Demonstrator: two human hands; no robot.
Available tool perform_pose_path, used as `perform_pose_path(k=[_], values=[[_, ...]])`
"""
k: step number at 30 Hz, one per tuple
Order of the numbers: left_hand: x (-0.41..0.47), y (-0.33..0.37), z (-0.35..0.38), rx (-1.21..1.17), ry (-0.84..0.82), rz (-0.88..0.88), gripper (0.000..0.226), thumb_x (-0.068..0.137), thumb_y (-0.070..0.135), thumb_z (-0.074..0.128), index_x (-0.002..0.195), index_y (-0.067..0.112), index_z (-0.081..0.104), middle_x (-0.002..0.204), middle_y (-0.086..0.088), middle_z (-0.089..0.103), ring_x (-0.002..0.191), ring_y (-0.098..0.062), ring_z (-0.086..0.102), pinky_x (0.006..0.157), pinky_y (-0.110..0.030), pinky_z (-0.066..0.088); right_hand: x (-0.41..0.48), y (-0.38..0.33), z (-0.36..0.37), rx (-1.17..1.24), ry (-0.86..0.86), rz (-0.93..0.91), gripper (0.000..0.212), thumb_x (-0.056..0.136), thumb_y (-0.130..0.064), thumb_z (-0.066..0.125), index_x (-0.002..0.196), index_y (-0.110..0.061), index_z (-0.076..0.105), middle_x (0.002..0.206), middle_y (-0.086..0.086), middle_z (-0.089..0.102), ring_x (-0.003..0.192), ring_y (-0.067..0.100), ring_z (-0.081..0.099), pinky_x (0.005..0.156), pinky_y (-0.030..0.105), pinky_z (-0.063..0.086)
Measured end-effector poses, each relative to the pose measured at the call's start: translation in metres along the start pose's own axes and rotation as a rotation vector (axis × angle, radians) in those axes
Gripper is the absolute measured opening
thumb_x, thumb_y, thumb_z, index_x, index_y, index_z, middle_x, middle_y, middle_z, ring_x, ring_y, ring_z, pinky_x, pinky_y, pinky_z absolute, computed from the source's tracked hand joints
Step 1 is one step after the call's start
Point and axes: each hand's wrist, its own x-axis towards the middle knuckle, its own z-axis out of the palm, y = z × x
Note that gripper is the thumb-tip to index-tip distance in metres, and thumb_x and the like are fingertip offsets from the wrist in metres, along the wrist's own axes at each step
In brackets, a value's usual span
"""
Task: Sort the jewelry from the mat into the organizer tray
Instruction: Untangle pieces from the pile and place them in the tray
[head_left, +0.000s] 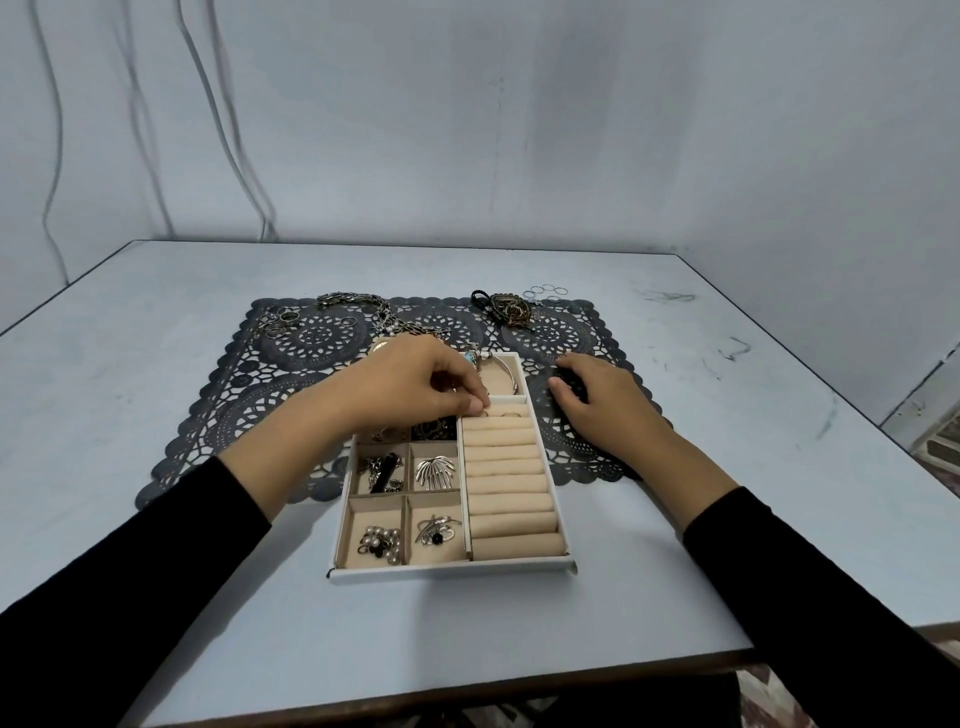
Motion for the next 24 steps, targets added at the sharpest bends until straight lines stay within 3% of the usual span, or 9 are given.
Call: perform_pose_path(k=[8,13,17,21,24], values=[[0.0029,-0.0004,-0.0036,-0.015,-0.06,-0.046,0.01,0.081,0.031,0.078,0.09,0.035,0.077,0.085,0.01,0.074,0.082,-0.009,0.066,0.087,-0.037,0.054,-0.0003,0.0008,-0.0005,0.002,-0.002,-0.003,0.035,0.097,-0.032,0.048,0.127,-0.014,0.055,0.123,0.003,0.06,0.11,0.018,0.054,0.084,0.023,0.036],[0.0055,-0.0022,-0.0067,-0.058,-0.091,-0.06,0.01,0.083,0.03,0.076,0.093,0.033,0.077,0.089,0.015,0.075,0.089,-0.004,0.067,0.092,-0.03,0.053,-0.0005,0.0004,-0.0005,0.002,-0.008,-0.005,0.036,0.097,-0.032,0.048,0.128,-0.014,0.054,0.124,0.003,0.059,0.111,0.017,0.053,0.084,0.021,0.035],[0.0068,-0.0017,-0.0041,-0.047,-0.07,-0.067,0.01,0.08,0.029,0.079,0.089,0.032,0.078,0.086,0.011,0.075,0.083,-0.004,0.067,0.085,-0.026,0.053,0.0,0.0019,0.0002,0.002,-0.003,0.0,0.035,0.097,-0.033,0.049,0.127,-0.016,0.055,0.122,0.003,0.06,0.108,0.017,0.054,0.081,0.022,0.034],[0.0088,0.0001,-0.0031,-0.054,-0.061,-0.075,0.01,0.08,0.025,0.08,0.089,0.029,0.079,0.081,0.012,0.074,0.071,0.006,0.062,0.07,-0.013,0.046,0.0002,0.0025,0.0009,0.005,-0.001,0.002,0.035,0.097,-0.033,0.049,0.126,-0.016,0.056,0.121,0.002,0.061,0.108,0.016,0.054,0.08,0.021,0.034],[0.0079,-0.0009,-0.0029,-0.063,-0.056,-0.062,0.011,0.08,0.024,0.079,0.09,0.029,0.079,0.082,0.013,0.074,0.073,0.006,0.062,0.07,-0.01,0.045,0.0006,0.0029,0.0009,0.007,0.0,-0.001,0.034,0.096,-0.033,0.049,0.125,-0.016,0.056,0.121,0.001,0.061,0.107,0.016,0.054,0.079,0.021,0.033]])
